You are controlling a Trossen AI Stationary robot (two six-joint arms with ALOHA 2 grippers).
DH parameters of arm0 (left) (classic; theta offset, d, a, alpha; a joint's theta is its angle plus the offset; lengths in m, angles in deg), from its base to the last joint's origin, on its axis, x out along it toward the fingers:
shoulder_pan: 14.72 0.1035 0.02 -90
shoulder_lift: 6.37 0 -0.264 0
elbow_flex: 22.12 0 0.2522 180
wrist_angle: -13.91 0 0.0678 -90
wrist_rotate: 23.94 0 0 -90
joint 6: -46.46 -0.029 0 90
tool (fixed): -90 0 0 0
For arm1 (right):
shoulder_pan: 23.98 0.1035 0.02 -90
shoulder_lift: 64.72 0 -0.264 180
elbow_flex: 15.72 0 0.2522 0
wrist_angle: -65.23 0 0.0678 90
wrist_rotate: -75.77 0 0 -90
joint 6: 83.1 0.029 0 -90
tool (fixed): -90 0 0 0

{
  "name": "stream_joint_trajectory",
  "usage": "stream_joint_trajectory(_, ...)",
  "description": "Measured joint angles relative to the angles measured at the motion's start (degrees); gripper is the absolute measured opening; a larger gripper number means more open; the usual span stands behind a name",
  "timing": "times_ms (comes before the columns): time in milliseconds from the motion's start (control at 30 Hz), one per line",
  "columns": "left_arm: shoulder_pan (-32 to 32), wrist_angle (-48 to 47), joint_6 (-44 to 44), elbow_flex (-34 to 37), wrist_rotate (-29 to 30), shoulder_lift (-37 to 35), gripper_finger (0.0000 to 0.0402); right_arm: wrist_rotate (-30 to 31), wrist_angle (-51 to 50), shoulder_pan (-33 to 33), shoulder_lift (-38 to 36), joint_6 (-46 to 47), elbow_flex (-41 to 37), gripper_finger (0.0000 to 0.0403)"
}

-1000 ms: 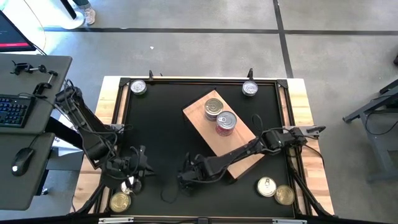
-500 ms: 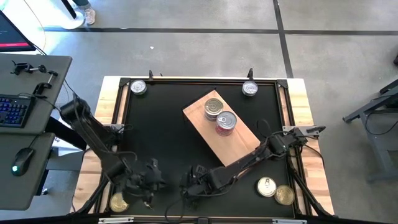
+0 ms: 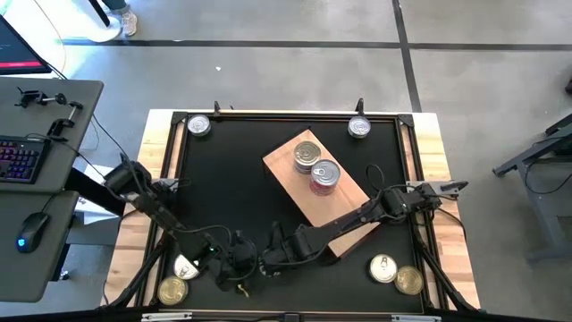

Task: Stack canned seafood by type on shelf
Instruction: Stack the red tuna can on top of the red tuna can on the shelf

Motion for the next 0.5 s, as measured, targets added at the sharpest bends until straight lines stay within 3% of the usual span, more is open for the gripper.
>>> stream_joint_trajectory(100, 0.55, 1.68, -0.47, -0.07, -2.2, 1.5, 0.0, -1.87, 3.63, 0.02, -0.02, -0.37, -2.29, 0.0)
stream_joint_trajectory(500, 0.56, 3.93, -2.62, -0.07, -1.48, 2.38, 0.0, -3.67, 10.78, 0.55, -0.01, 2.5, -7.92, 0.0)
